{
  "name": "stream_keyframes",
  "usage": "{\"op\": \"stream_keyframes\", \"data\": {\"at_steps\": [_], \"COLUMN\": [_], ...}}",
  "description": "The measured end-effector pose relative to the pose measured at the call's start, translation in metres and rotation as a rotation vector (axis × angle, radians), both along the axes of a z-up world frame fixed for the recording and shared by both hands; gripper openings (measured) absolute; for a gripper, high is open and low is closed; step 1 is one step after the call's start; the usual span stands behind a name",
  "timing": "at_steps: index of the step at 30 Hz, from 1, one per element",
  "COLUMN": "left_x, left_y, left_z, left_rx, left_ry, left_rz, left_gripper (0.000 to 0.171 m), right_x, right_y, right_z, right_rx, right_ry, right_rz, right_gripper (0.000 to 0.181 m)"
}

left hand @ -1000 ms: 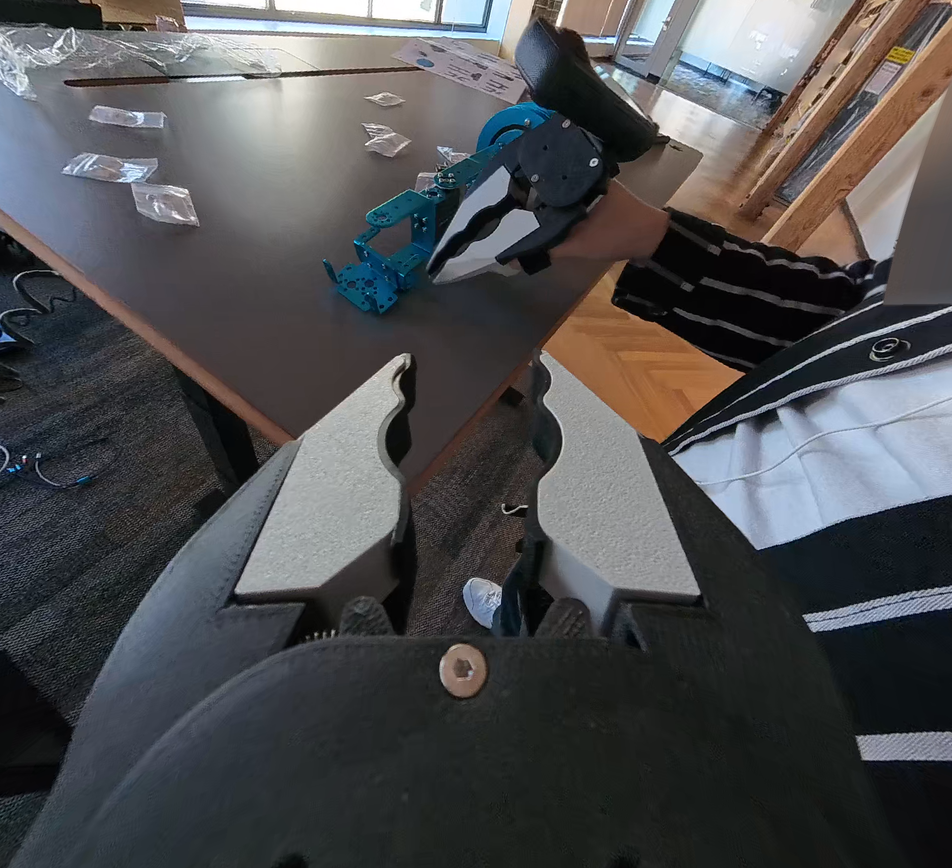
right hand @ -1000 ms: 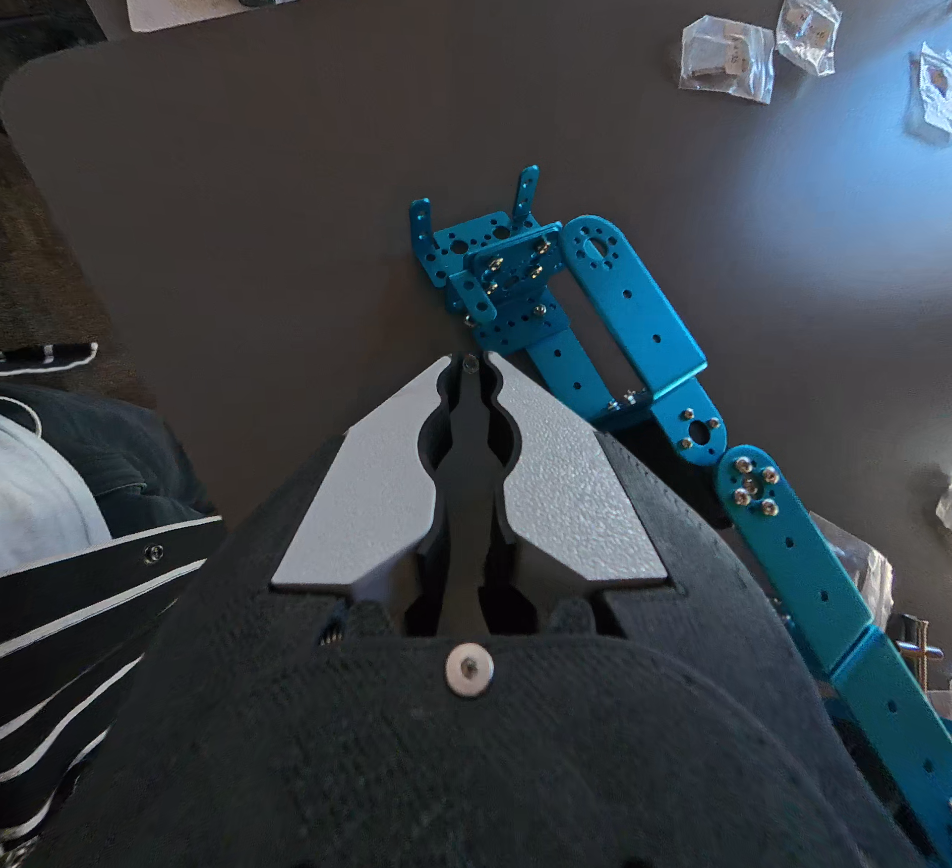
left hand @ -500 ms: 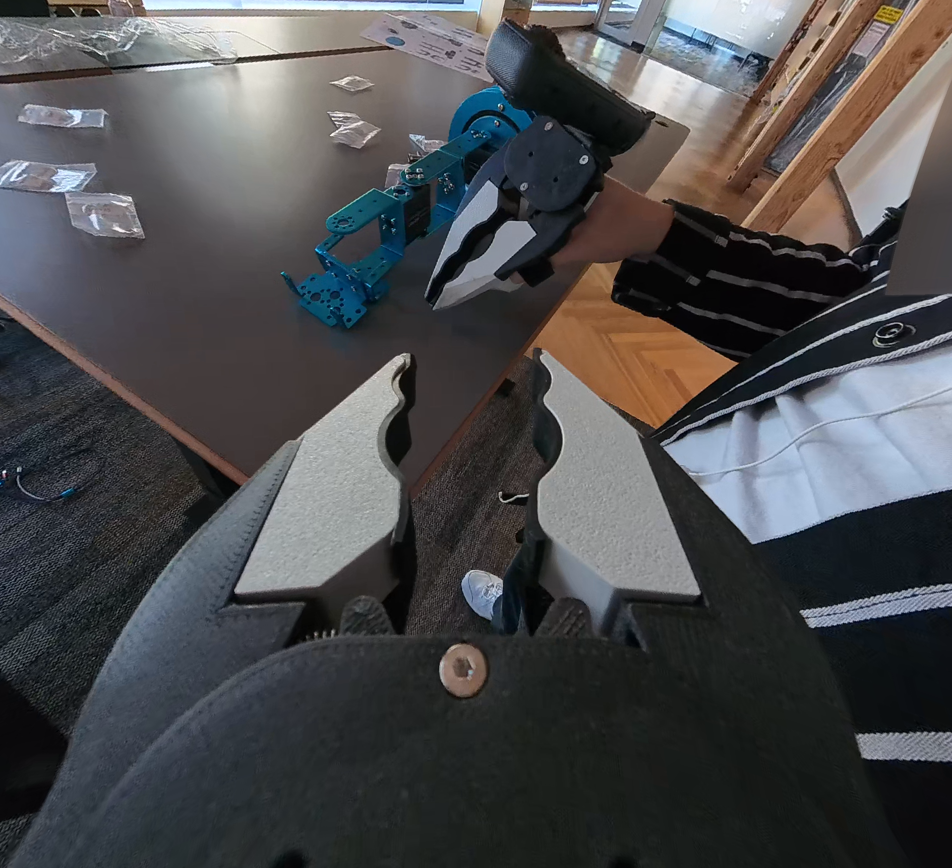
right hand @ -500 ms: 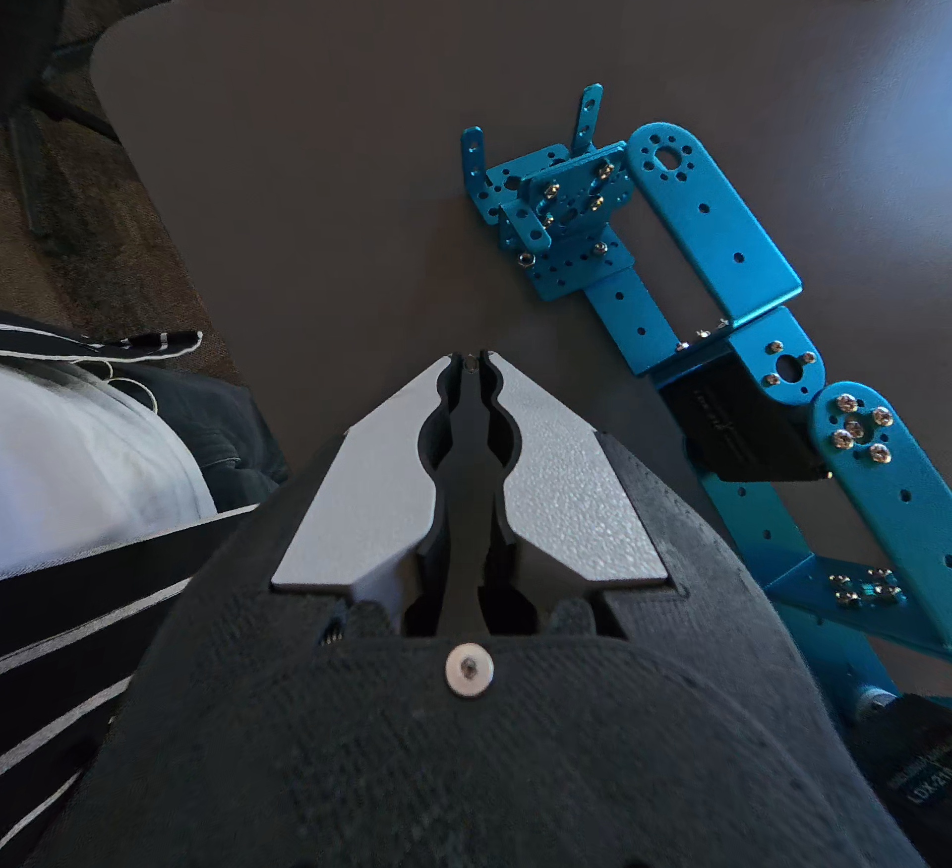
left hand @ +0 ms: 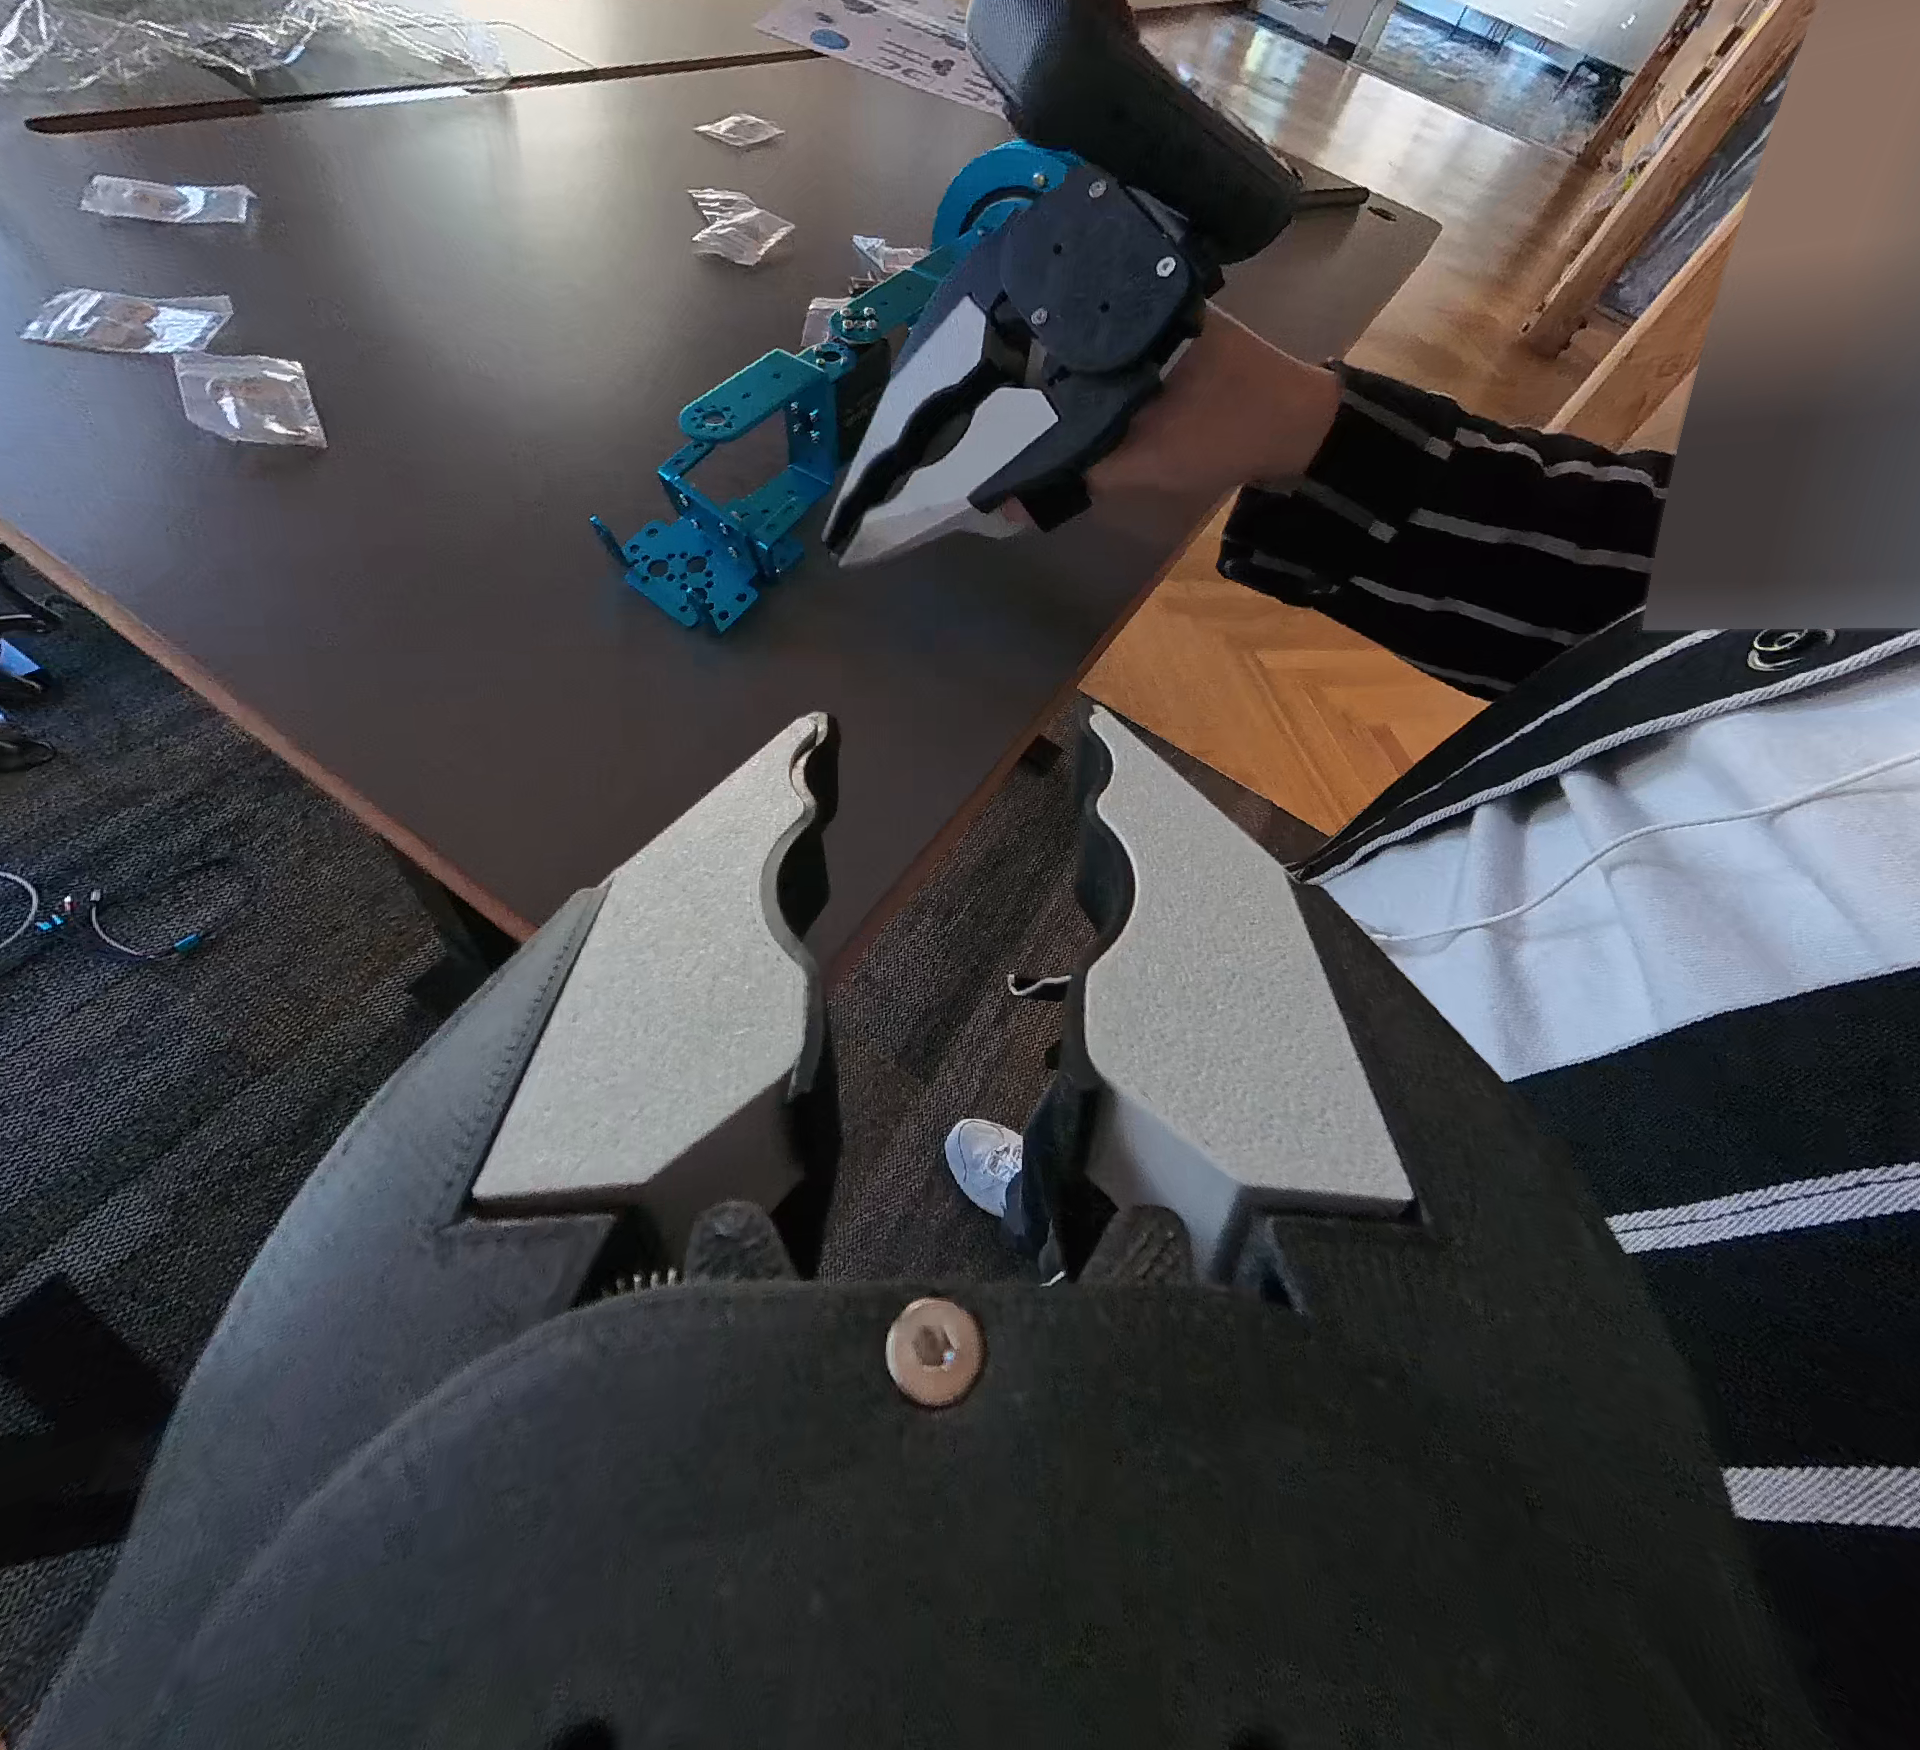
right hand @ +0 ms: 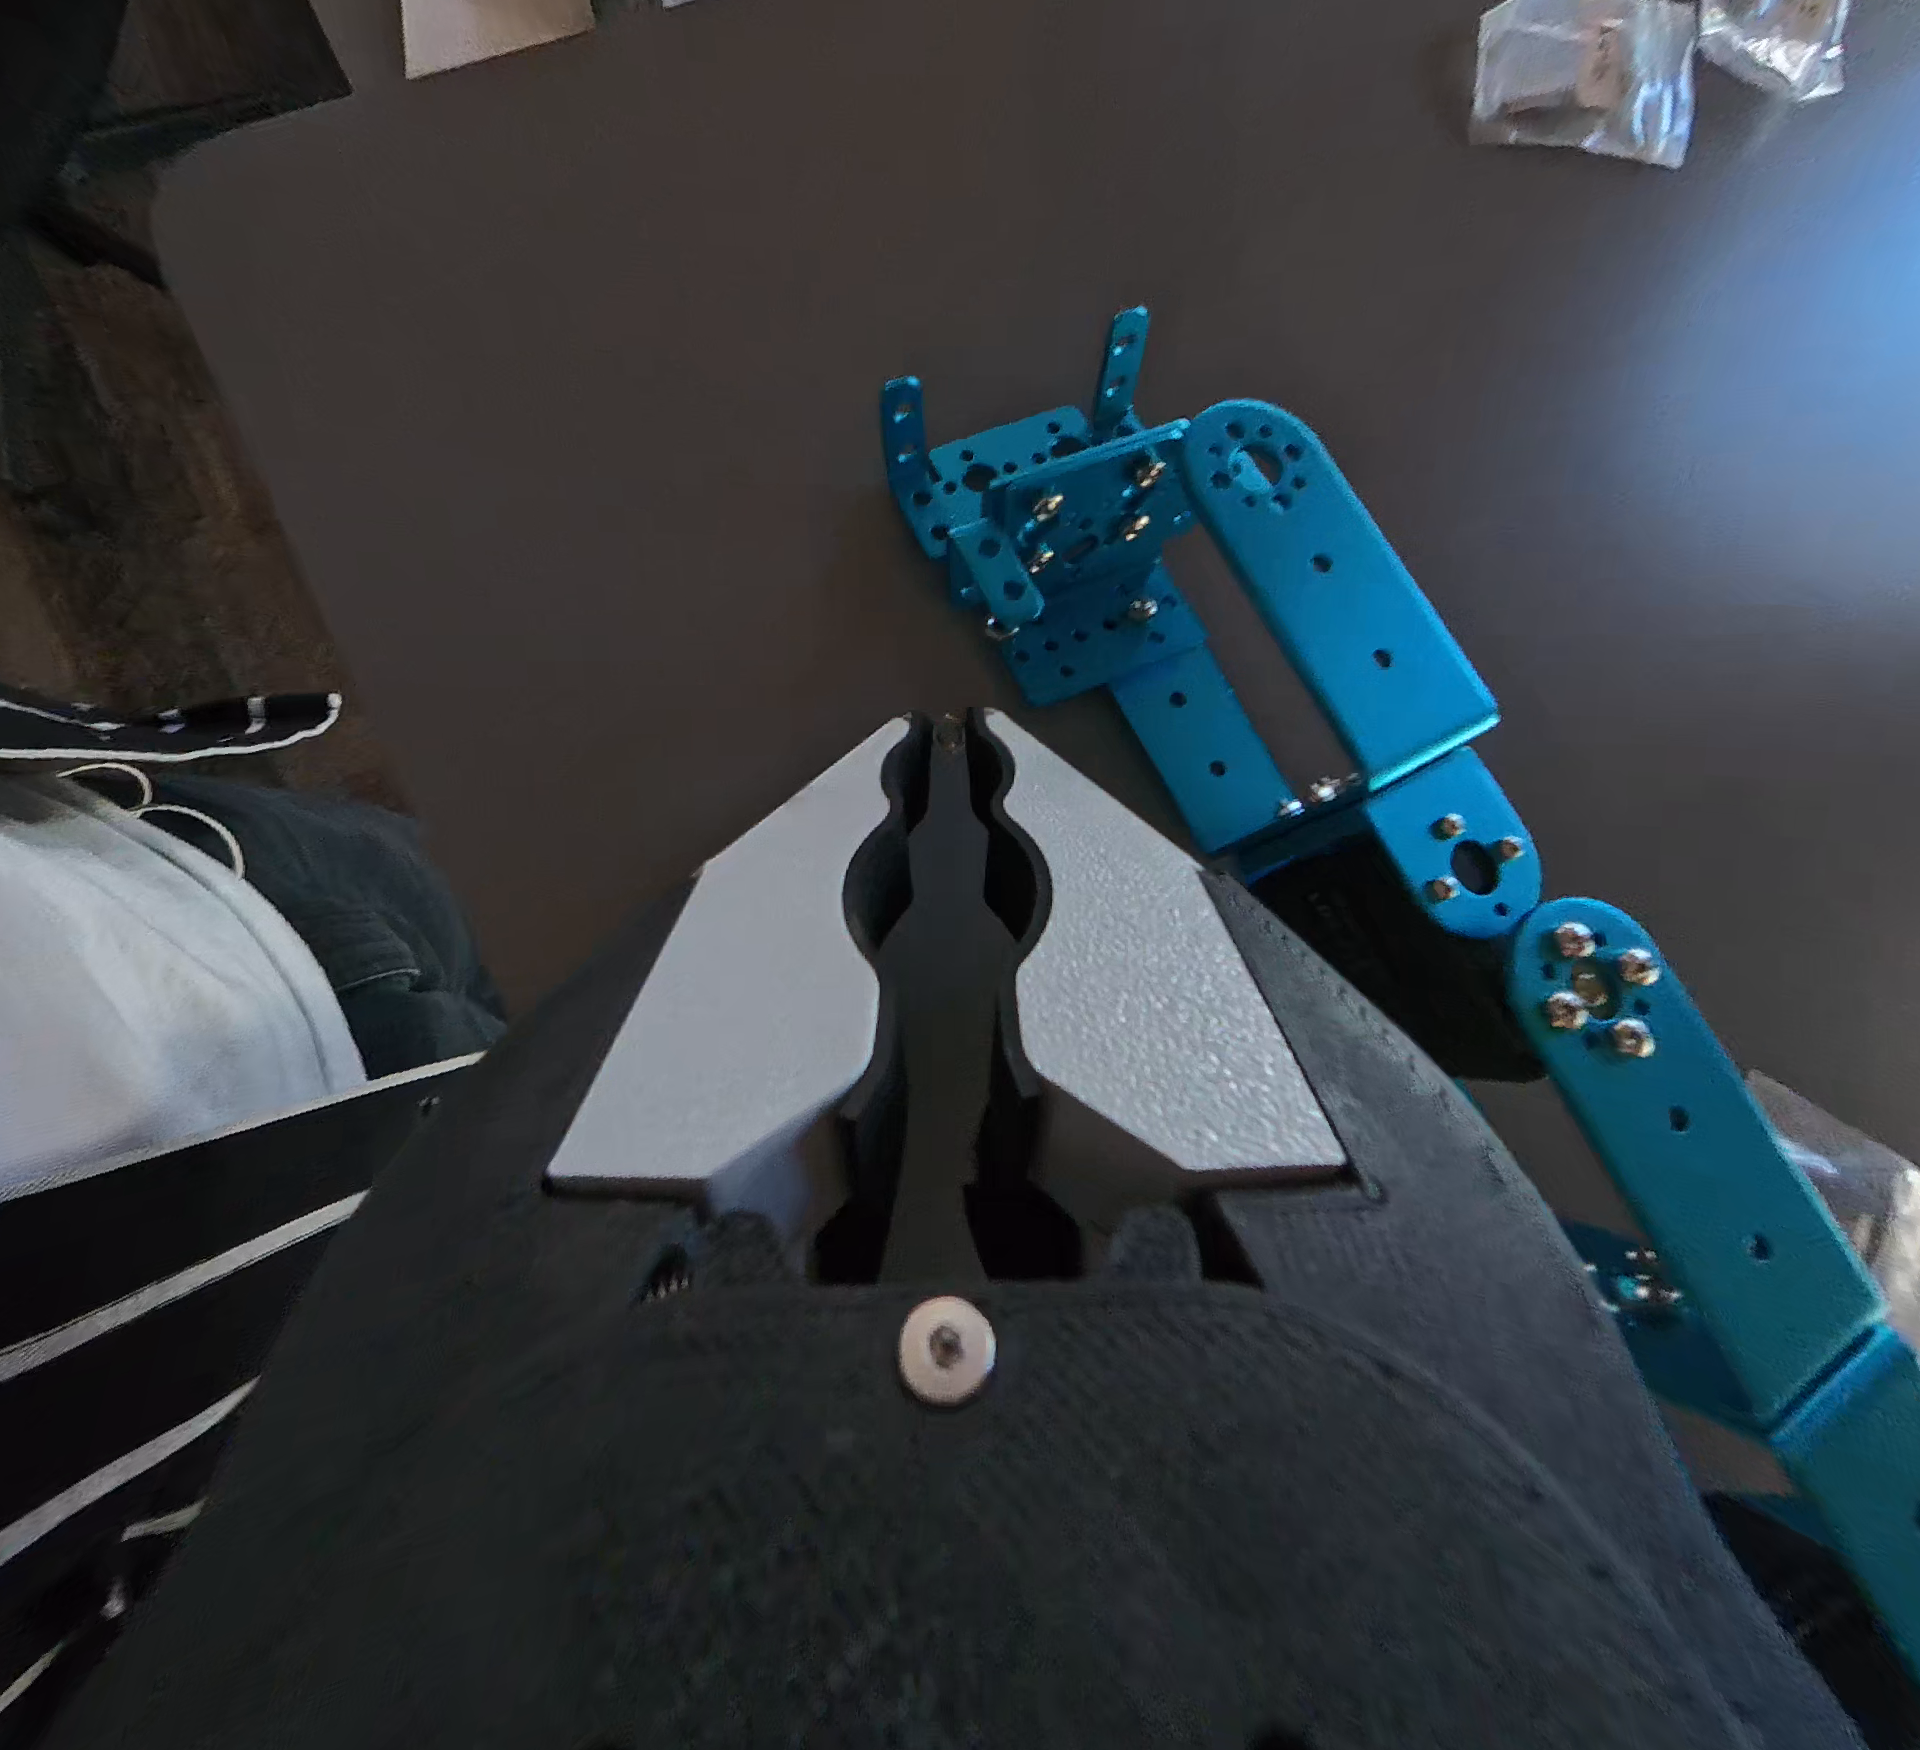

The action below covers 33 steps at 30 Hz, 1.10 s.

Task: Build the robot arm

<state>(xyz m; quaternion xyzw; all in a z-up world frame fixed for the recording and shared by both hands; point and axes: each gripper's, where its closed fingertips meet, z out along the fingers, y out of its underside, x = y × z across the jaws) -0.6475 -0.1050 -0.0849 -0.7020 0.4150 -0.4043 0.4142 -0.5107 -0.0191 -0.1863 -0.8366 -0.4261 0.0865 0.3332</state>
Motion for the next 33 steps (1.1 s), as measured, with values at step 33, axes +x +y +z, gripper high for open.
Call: {"op": "stream_keyframes", "data": {"at_steps": [33], "left_x": [-0.017], "left_y": [0.007], "left_z": [-0.004], "left_rx": [-0.009], "left_ry": [-0.002], "left_rz": [0.032], "left_gripper": [0.043], "right_x": [0.001], "right_y": [0.021], "right_z": [-0.009], "right_rx": [0.023], "right_ry": [-0.068], "right_rz": [0.006], "right_gripper": [0.007]}}
